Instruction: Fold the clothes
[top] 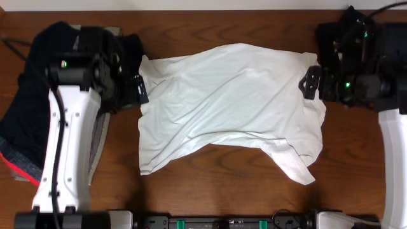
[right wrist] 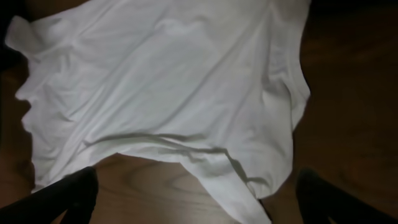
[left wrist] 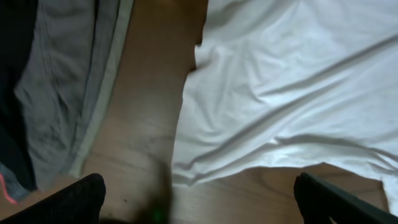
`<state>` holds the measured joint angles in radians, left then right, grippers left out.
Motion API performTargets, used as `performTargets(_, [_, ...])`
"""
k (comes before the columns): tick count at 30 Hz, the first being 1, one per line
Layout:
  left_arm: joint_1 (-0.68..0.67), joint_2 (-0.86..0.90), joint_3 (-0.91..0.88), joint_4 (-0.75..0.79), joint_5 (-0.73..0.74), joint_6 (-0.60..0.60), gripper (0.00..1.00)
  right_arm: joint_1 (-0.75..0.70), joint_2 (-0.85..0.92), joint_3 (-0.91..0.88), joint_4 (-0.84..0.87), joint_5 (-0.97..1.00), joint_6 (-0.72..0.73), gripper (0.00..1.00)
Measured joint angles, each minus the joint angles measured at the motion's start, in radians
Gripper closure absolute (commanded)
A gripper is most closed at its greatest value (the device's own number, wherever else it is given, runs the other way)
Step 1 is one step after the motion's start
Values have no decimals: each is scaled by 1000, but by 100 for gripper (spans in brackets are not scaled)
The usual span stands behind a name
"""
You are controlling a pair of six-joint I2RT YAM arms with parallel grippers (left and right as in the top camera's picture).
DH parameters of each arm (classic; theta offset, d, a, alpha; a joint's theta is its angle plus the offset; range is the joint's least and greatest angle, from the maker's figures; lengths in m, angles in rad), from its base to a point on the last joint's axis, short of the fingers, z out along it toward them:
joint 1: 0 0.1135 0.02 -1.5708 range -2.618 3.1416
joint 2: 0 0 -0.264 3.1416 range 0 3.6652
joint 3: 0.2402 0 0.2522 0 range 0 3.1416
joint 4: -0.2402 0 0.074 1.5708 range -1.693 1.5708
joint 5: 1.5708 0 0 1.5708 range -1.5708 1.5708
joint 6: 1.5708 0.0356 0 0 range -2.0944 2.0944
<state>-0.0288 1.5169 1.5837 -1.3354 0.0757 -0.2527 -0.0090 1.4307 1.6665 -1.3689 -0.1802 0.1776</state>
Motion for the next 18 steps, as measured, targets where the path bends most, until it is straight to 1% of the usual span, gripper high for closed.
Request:
performTargets(3, [0,-42,-115,50,0,-37,2,0,10,-109,47,18,41,1])
performTargets(9, [0,-46,-314,140,7,-90,2,0,35,-306,81,16,99,2])
performTargets(14, [0,-45,-423,173,56,-126,2,26,29,-423,91,3,150,2])
performTargets(18, [0,-45,-505,192,99,-144,2,81,6,-542,136,-5,206,3])
